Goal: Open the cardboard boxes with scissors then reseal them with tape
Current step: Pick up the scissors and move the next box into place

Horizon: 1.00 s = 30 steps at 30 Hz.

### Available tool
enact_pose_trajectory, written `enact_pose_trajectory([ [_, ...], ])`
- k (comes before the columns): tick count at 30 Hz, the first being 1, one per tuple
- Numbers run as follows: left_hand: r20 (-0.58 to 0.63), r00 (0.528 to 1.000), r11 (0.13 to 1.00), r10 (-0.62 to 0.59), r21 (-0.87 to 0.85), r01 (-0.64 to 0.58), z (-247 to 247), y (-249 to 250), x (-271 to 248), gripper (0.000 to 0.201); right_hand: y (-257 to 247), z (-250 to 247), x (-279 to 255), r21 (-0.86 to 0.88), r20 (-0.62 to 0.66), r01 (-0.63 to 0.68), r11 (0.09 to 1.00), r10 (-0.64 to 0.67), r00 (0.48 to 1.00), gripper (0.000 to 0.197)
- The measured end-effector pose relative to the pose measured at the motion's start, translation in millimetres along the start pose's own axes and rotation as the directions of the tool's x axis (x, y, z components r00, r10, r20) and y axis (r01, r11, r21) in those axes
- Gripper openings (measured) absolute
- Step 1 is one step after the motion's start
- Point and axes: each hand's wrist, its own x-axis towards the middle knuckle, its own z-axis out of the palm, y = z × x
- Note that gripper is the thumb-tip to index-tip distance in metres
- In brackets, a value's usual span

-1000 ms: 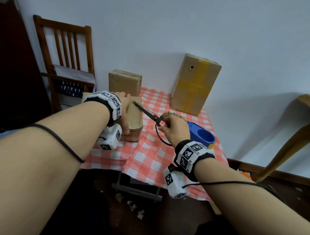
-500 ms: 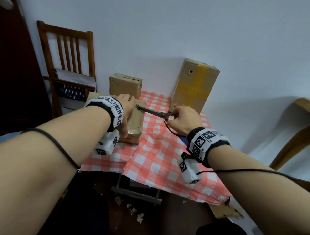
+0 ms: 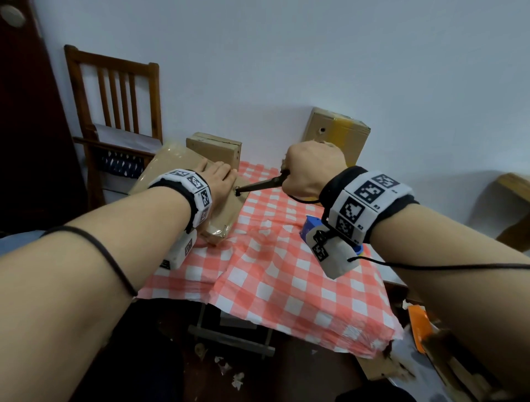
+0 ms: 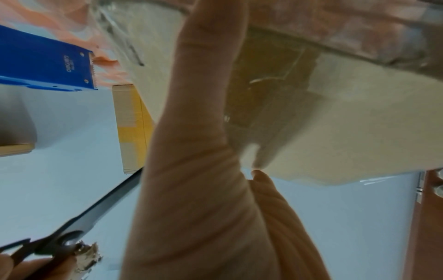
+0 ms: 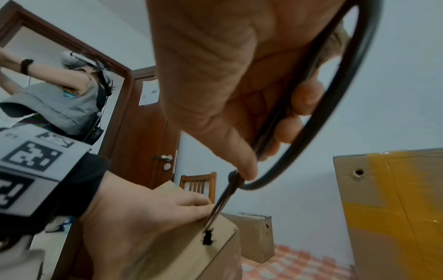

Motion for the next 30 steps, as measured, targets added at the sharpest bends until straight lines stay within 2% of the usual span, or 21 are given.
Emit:
enact_pose_trajectory([
  [2,-0.006,1.0,0.999,0.022,0.026,-0.022,-2,1,-1,0.082,-1,2,-1,-0.019,0.02,0.01,1.0,-0.01,1.0,0.005],
  [7,0.017,0.995,0.991,0.099,0.092,-0.101,-11,6,1,0.084,-2,3,1,-0.078,0.042,0.044,0.996,-0.041,0.998,0.006],
  [12,0.05,0.991,0.982,0.124,0.137,-0.13,-15,19,7,0.073,-5,1,2,-0.183,0.114,0.149,0.972,-0.129,0.985,0.006],
  [16,0.08,0.984,0.977,0.16,0.133,-0.169,-8,28,14,0.061,-1,-2,9,-0.22,0.198,0.151,0.964,-0.108,0.974,0.018],
  [18,0.077,0.979,0.968,0.191,0.154,-0.201,-5,27,16,0.057,7,-3,12,-0.164,0.231,0.108,0.981,-0.068,0.971,0.021],
  [20,0.084,0.973,0.957,0.214,0.181,-0.226,-5,22,15,0.057,18,-2,15,-0.064,0.274,0.044,0.997,-0.025,0.961,0.012],
  [23,0.14,0.958,0.946,0.252,0.171,-0.274,-14,16,6,0.069,39,11,14,0.143,0.33,-0.045,0.989,-0.005,0.944,0.013],
  [26,0.17,0.961,0.962,0.22,0.125,-0.242,-17,11,0,0.074,52,29,10,0.345,0.338,-0.12,0.931,-0.004,0.941,0.014],
  [30,0.156,0.978,0.99,0.141,0.007,-0.144,-15,3,-3,0.075,59,57,1,0.54,0.37,-0.24,0.807,0.028,0.929,0.012],
])
